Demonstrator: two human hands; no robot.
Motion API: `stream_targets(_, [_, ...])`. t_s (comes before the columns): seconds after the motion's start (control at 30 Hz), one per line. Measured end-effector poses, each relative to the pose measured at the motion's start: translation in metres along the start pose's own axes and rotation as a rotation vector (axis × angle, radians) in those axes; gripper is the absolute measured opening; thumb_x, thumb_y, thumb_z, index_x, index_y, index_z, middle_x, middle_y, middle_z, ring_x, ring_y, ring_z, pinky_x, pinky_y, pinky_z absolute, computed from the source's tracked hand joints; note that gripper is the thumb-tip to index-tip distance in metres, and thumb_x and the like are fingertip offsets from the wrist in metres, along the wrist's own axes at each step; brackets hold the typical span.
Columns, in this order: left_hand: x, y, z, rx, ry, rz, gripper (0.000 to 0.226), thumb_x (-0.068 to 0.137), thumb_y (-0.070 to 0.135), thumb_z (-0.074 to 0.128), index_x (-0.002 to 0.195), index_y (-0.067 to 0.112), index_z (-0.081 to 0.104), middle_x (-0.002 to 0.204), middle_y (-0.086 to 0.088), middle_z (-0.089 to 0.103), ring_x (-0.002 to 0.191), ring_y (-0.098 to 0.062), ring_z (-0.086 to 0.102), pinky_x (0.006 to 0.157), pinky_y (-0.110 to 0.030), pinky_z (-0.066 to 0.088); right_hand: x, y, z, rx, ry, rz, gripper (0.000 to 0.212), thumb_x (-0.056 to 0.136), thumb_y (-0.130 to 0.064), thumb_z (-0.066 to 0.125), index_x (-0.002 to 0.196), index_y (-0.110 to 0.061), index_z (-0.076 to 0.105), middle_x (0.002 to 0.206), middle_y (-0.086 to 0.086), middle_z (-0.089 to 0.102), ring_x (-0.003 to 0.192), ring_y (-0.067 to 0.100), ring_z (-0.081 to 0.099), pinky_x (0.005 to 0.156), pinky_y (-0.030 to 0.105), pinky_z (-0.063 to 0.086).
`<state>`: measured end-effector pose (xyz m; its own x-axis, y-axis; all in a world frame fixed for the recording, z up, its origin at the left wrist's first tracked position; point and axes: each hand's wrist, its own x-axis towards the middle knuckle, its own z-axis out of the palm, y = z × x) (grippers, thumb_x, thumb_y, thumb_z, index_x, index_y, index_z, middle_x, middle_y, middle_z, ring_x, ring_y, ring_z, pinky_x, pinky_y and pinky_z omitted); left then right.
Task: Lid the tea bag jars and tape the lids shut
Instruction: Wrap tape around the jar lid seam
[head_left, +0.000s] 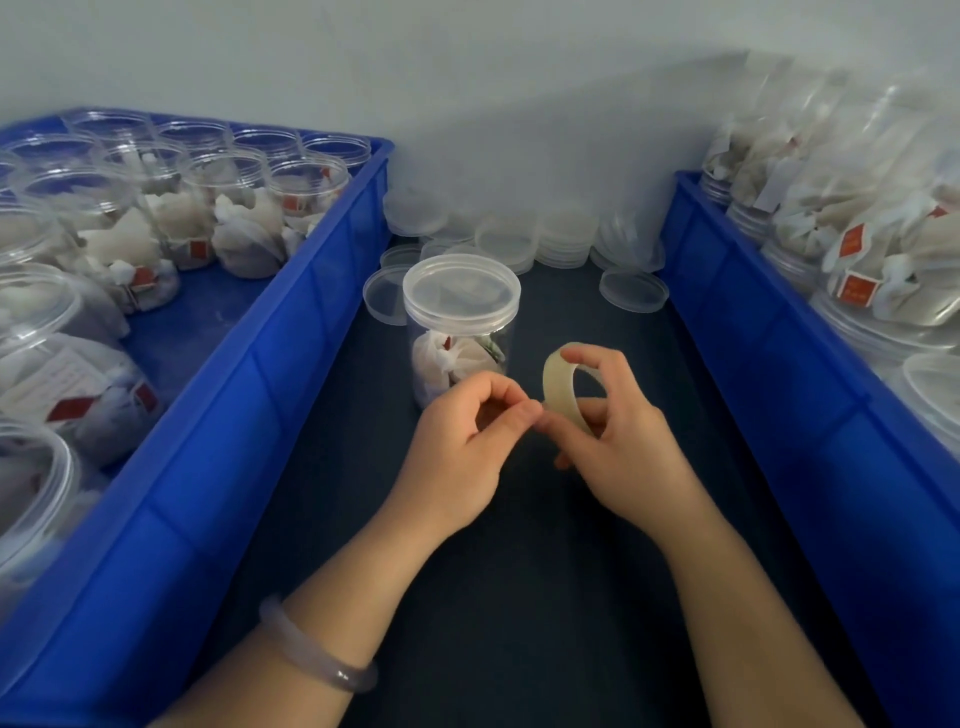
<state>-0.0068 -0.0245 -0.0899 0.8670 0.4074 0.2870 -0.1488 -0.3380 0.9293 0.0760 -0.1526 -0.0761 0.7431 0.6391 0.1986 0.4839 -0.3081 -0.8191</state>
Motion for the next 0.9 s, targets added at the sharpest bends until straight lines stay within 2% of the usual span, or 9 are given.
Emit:
stream_targets(0.23, [0.000,0.003,0.004,-0.049,0.110,0.017,0.009,0.089,0.015,0.062,0.083,0.021,0.061,0.074,0.004,0.064,0.073,-0.007,0.063,0.070,-0.018,0.051,0.001,0.000,-0.012,0.063,-0.001,0.000,0.009,0.088,-0.023,0.065,0.082,-0.030,0.065,0.067,0.013,0.062,0.055,0.004,0.061,0.054,0.011,0.045])
stream_targets(0.33, [-0.003,0.010,0.003,0.112,0.131,0.229,0.007,0.088,0.012,0.064,0.084,0.017,0.061,0.076,0.008,0.062,0.072,-0.006,0.061,0.067,-0.015,0.048,0.004,-0.003,-0.016,0.033,0.086,0.015,0.012,0.087,-0.024,0.065,0.078,-0.032,0.065,0.065,0.010,0.063,0.055,0.006,0.060,0.055,0.014,0.046])
stream_targets(0.47, [0.008,0.021,-0.016,0.305,0.464,0.552,0.023,0.081,0.023,0.069,0.095,0.007,0.061,0.096,0.007,0.057,0.091,-0.006,0.054,0.083,-0.017,0.042,0.018,-0.013,-0.031,-0.066,0.108,0.034,0.007,0.083,-0.037,0.063,0.077,-0.034,0.064,0.071,0.004,0.065,0.065,0.014,0.062,0.058,0.025,0.051])
stream_targets(0.53, [0.022,0.020,-0.026,0.362,0.495,0.408,0.061,0.067,0.041,0.078,0.117,0.016,0.052,0.125,0.001,0.048,0.122,-0.016,0.042,0.101,-0.024,0.032,0.030,-0.021,-0.034,-0.079,0.051,0.017,0.008,0.086,-0.035,0.063,0.078,-0.033,0.063,0.074,0.006,0.066,0.065,0.010,0.064,0.054,0.022,0.049])
stream_targets(0.63, [0.037,0.010,-0.028,0.300,0.230,0.118,0.100,0.053,0.043,0.086,0.135,0.034,0.030,0.155,-0.006,0.013,0.142,-0.007,0.004,0.104,-0.004,0.010,0.045,-0.032,-0.027,-0.091,-0.025,-0.043,0.009,0.090,-0.029,0.064,0.080,-0.029,0.062,0.076,0.003,0.065,0.067,0.009,0.065,0.063,0.024,0.051])
stream_targets(0.7, [0.045,-0.004,-0.026,0.272,0.229,0.175,0.098,0.054,0.035,0.087,0.135,0.028,0.034,0.150,0.002,0.023,0.143,-0.006,0.008,0.102,0.002,0.010,0.053,-0.033,-0.021,-0.109,-0.029,-0.083,0.009,0.089,-0.027,0.064,0.080,-0.025,0.063,0.072,-0.014,0.060,0.069,0.009,0.059,0.067,0.027,0.048])
stream_targets(0.77, [0.048,-0.013,-0.024,0.225,0.301,0.223,0.092,0.053,0.039,0.085,0.131,0.027,0.037,0.139,0.012,0.034,0.142,-0.007,0.019,0.106,-0.003,0.017,0.060,-0.030,-0.014,-0.113,-0.020,-0.101,0.011,0.089,-0.026,0.064,0.079,-0.025,0.063,0.066,-0.026,0.055,0.064,0.001,0.051,0.064,0.022,0.040])
stream_targets(0.83, [0.050,-0.017,-0.022,0.193,0.349,0.268,0.089,0.053,0.043,0.083,0.127,0.027,0.037,0.135,0.010,0.039,0.140,-0.009,0.026,0.109,-0.010,0.023,0.064,-0.029,-0.011,-0.096,-0.029,-0.096,0.011,0.089,-0.027,0.064,0.078,-0.027,0.063,0.066,-0.026,0.057,0.061,0.000,0.050,0.061,0.022,0.041])
stream_targets(0.9, [0.051,-0.017,-0.019,0.178,0.375,0.278,0.083,0.054,0.044,0.082,0.123,0.026,0.039,0.131,0.008,0.043,0.138,-0.012,0.031,0.109,-0.015,0.027,0.065,-0.030,-0.008,-0.063,-0.026,-0.076,0.010,0.089,-0.027,0.064,0.079,-0.025,0.064,0.069,-0.017,0.062,0.066,0.009,0.056,0.065,0.034,0.051])
